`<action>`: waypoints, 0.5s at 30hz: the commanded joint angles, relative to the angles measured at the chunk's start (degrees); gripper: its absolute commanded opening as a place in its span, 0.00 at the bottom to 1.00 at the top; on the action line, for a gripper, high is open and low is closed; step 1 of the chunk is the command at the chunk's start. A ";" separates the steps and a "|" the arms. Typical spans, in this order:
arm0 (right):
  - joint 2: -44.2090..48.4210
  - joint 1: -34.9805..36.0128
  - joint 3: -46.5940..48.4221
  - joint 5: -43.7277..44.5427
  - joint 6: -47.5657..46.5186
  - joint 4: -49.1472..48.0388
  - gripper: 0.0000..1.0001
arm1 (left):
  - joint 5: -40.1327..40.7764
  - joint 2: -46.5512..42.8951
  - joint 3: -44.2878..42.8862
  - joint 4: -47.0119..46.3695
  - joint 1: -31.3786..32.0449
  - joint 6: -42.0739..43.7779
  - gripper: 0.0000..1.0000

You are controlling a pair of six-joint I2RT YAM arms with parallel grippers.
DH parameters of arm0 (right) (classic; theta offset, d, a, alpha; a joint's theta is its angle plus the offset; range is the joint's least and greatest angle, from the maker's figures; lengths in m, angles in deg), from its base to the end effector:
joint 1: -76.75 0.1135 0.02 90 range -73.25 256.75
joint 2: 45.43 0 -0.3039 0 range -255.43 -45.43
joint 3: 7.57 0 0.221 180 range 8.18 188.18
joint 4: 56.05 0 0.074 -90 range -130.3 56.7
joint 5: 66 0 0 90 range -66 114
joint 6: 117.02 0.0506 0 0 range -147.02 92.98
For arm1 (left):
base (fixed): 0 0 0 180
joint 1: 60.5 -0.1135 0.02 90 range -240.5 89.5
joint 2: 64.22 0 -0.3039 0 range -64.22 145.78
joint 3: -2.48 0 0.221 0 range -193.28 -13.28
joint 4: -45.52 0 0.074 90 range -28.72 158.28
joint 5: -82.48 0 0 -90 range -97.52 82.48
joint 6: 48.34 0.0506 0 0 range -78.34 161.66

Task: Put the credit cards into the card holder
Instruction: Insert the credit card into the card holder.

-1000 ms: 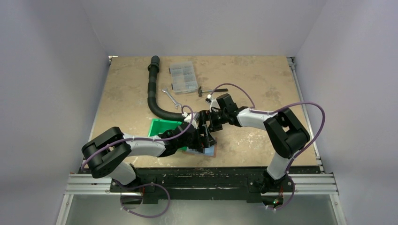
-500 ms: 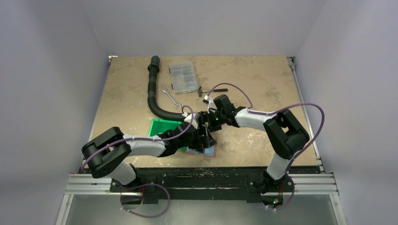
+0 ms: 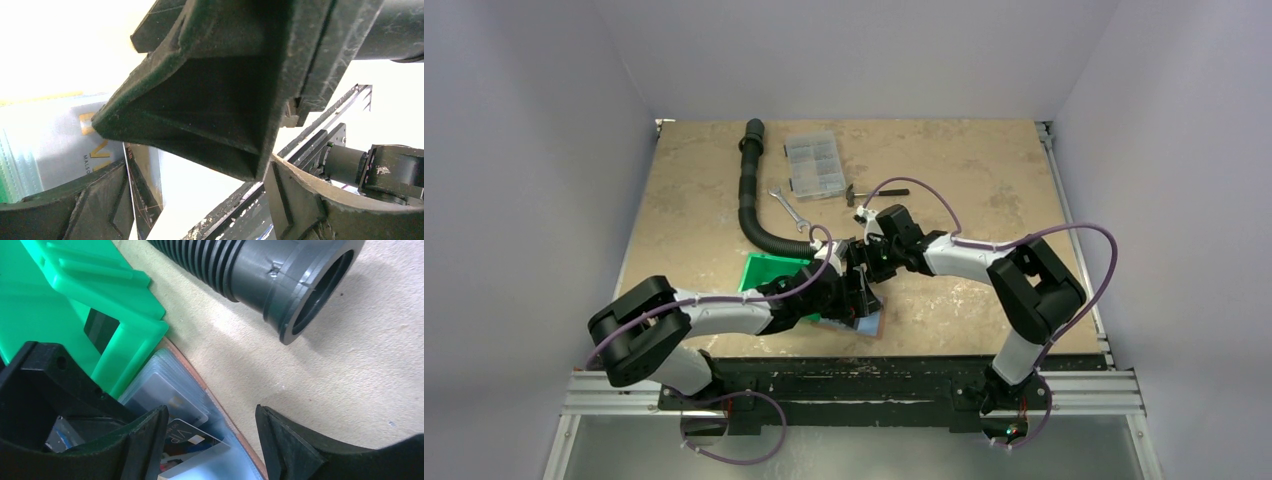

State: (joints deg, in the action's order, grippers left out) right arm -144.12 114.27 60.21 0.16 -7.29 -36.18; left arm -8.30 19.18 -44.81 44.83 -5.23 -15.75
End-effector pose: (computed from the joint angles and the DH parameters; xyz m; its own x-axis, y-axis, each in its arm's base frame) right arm 0.2505 0.2182 0.2072 -0.8349 -0.2518 -0.4895 -0.5077 0.6957 0.5082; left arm 0.1505 -0.2183 0.2129 -0.8755 -0.2157 -0.4323 0.1678 0.7032 -0.6909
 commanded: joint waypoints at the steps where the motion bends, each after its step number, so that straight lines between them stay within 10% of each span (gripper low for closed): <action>1: 0.07 -0.21 -2.20 7.72 -3.56 3.19 0.73 | 2.52 -2.90 -2.49 5.06 -0.07 2.28 0.90; 15: 0.43 0.60 -1.72 6.09 -4.46 2.05 0.74 | 3.30 -4.36 -4.95 11.40 -0.07 4.54 0.90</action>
State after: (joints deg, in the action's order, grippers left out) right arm -143.71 114.73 60.12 2.50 -9.09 -36.48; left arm -6.18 16.47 -47.69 53.84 -5.23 -13.17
